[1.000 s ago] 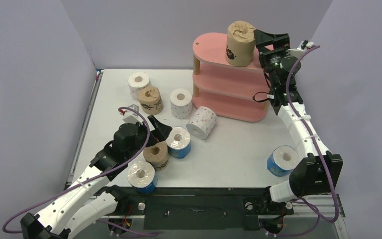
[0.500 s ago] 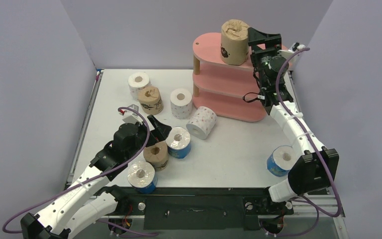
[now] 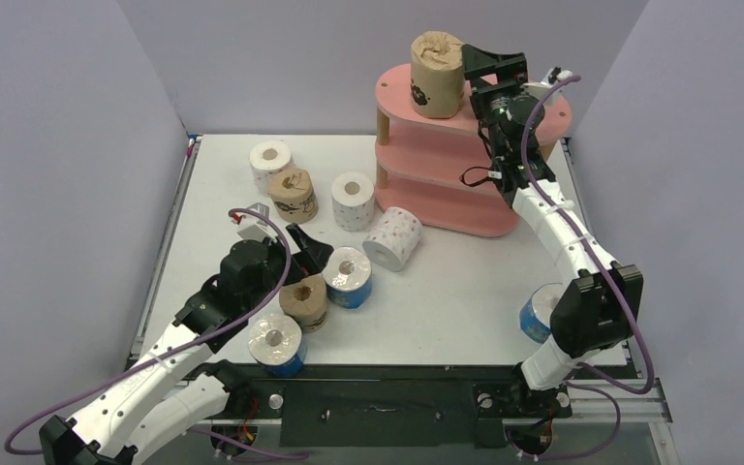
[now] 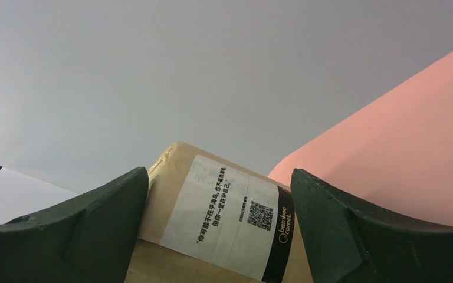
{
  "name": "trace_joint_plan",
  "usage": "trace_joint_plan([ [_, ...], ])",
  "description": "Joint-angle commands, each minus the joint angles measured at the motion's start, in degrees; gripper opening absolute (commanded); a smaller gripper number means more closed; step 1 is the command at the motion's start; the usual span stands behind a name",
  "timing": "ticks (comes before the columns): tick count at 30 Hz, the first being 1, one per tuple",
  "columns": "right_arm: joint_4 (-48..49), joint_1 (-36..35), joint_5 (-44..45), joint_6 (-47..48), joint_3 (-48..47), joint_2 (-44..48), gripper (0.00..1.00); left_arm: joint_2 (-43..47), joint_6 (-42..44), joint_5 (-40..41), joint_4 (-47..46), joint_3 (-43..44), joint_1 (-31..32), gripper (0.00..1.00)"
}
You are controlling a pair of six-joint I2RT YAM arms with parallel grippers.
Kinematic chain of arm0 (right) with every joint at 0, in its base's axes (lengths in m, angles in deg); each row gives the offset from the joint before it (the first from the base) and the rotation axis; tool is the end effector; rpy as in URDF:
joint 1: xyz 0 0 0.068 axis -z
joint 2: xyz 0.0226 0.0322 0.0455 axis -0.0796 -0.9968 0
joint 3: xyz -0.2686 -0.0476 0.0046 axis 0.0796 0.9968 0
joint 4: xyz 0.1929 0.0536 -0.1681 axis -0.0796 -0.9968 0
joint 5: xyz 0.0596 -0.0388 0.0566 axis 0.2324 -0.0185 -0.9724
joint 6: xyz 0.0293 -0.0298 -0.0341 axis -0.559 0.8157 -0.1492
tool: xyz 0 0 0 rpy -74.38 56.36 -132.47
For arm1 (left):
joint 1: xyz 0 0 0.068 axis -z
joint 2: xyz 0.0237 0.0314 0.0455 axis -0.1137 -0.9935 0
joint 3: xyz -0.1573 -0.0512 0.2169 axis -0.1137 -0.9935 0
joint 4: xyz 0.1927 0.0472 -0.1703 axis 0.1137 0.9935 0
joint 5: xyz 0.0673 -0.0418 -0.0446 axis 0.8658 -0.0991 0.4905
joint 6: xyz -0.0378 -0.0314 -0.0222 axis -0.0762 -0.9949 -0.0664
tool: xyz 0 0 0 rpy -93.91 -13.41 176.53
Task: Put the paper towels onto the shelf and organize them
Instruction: Move the paper towel to the shelf.
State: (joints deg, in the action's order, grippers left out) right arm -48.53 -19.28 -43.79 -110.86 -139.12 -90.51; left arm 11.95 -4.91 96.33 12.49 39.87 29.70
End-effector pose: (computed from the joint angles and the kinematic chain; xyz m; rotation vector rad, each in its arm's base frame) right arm 0.3721 0.0935 0.4329 0.7271 1.2290 1.1324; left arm 0.1478 -0.1000 0.2960 -0.3313 1.9919 -0.7817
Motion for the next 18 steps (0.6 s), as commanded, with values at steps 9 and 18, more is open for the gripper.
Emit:
trace_joint_plan([
  [9, -4.0, -1.5, -3.7, 2.0, -3.8, -4.8, 0.86, 1.0, 0.1, 0.5, -1.4, 0.5, 0.0, 0.96],
  [18, -4.1, -3.1, -4.1, 2.1, -5.8, -6.9, 0.86, 0.9, 0.2, 0.7, -1.3, 0.9, 0.0, 0.96],
])
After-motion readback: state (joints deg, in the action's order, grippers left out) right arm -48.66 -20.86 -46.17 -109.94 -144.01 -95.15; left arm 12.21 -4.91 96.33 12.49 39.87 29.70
